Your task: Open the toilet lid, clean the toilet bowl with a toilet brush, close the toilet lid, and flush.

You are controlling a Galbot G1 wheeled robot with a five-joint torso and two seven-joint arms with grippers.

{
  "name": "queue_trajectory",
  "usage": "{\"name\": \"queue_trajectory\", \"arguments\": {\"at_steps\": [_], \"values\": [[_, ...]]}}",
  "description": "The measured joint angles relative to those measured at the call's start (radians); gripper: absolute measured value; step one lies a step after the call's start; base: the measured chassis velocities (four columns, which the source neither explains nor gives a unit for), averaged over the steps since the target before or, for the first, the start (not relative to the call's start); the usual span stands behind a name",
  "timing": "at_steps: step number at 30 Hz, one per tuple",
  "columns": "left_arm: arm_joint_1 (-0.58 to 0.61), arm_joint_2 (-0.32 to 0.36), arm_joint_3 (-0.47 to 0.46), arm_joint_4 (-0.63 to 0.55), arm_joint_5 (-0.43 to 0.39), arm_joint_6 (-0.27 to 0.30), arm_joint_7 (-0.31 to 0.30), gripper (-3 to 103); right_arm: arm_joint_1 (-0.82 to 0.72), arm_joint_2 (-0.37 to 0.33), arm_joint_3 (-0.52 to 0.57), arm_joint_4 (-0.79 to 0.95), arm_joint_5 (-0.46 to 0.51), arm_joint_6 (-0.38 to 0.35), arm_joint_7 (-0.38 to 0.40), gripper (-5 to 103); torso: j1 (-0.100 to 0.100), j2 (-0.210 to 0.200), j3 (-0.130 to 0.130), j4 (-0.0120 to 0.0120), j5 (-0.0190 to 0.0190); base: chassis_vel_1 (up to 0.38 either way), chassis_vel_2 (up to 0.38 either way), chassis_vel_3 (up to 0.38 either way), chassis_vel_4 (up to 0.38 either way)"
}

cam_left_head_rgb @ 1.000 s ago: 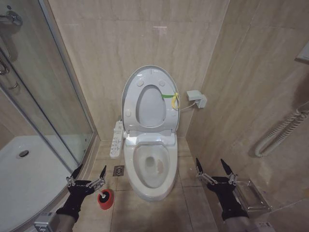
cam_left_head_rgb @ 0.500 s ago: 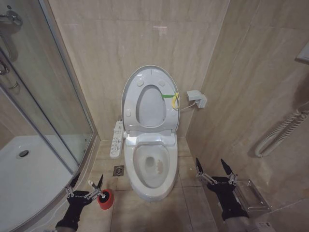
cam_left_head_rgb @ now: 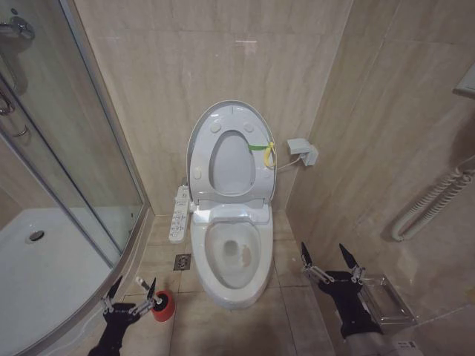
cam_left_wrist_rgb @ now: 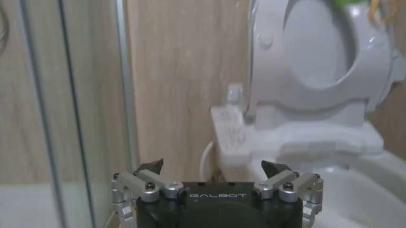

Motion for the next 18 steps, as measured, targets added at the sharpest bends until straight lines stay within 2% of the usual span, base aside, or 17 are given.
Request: {"name": "queue_trajectory", "arguments": {"at_steps": [4, 5, 10, 11, 16, 18], "values": [[-0.013, 0.000, 0.000, 0.052, 0.000, -0.019, 0.005, 103, 0.000, 0.000, 0.000, 0.000, 0.000, 0.000, 0.000, 100, 0.000, 0.000, 0.000, 0.0001, 0.0007, 0.000, 0.000, 0.000, 0.000], [-0.020, -0.001, 0.000, 0.075, -0.001, -0.028, 0.007, 103, 0.000, 0.000, 0.000, 0.000, 0.000, 0.000, 0.000, 100, 0.000, 0.000, 0.000, 0.0000, -0.0003, 0.000, 0.000, 0.000, 0.000], [-0.064, -0.003, 0.001, 0.213, -0.011, -0.081, 0.024, 103, 0.000, 0.000, 0.000, 0.000, 0.000, 0.000, 0.000, 100, 0.000, 0.000, 0.000, 0.0000, -0.0001, 0.000, 0.000, 0.000, 0.000], [-0.075, -0.004, 0.001, 0.246, -0.013, -0.094, 0.028, 97, 0.000, 0.000, 0.000, 0.000, 0.000, 0.000, 0.000, 100, 0.000, 0.000, 0.000, 0.0001, 0.0001, 0.000, 0.000, 0.000, 0.000], [-0.105, -0.006, 0.002, 0.342, -0.019, -0.131, 0.039, 97, 0.000, 0.000, 0.000, 0.000, 0.000, 0.000, 0.000, 100, 0.000, 0.000, 0.000, 0.0001, 0.0000, 0.000, 0.000, 0.000, 0.000], [-0.128, -0.007, 0.002, 0.419, -0.024, -0.161, 0.048, 96, 0.000, 0.000, 0.000, 0.000, 0.000, 0.000, 0.000, 100, 0.000, 0.000, 0.000, 0.0000, -0.0001, 0.000, 0.000, 0.000, 0.000]]}}
